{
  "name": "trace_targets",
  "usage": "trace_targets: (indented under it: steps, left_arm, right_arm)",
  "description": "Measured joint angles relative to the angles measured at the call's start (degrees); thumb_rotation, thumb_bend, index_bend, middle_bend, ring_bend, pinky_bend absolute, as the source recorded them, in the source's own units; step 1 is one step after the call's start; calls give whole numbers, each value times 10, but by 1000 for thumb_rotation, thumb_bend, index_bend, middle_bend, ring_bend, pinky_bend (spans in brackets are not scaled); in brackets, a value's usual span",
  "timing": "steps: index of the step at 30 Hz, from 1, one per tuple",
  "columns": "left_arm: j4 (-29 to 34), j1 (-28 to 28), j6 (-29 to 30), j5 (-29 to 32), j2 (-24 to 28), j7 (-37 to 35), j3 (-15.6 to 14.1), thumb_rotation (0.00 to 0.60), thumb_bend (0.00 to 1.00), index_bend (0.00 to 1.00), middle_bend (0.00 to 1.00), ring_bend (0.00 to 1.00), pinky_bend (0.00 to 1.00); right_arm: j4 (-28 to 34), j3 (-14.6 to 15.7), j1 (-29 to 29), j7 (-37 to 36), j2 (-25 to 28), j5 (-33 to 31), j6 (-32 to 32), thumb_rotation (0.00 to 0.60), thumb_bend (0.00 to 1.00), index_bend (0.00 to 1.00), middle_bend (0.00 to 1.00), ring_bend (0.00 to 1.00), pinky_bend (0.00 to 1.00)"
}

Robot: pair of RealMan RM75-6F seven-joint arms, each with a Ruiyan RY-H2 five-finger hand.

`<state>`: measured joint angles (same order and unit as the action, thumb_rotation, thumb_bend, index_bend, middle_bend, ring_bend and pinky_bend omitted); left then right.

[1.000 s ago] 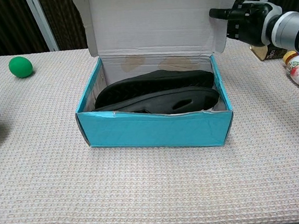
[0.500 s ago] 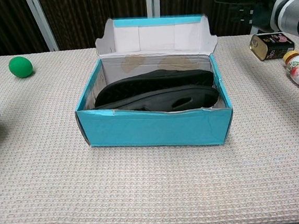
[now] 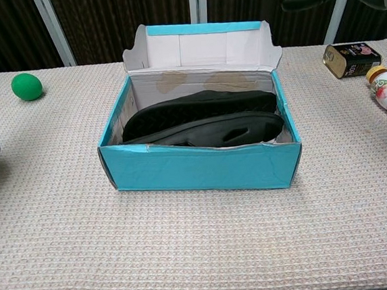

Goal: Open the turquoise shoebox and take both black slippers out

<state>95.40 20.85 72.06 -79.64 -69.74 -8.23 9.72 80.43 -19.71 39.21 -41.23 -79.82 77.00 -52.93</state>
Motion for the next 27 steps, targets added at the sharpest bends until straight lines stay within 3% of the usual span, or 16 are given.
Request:
trace_targets:
  steps: [4,9,19,27]
  left_arm:
    - [1,-9,12,-7,-3,3,-11,600,0,185,310,234,408]
    - [-3,-19,19,-13,-4,-9,-22,600,0,185,310,234,406]
    - [-25,-26,23,-27,-11,-39,-36,600,0,185,310,235,379]
    - [-38,-32,29,-32,-16,-57,-41,600,0,185,310,234,379]
  right_arm:
    - [45,30,29,102,38,77,25,600,0,173,240,96,326]
    - [64,45,75,235,42,75,82,600,0,173,231,96,336]
    - [20,61,168,472,-47,-44,166,600,0,173,226,95,339]
    - [-48,65,221,565,-118,-142,183,600,1,194,238,97,390]
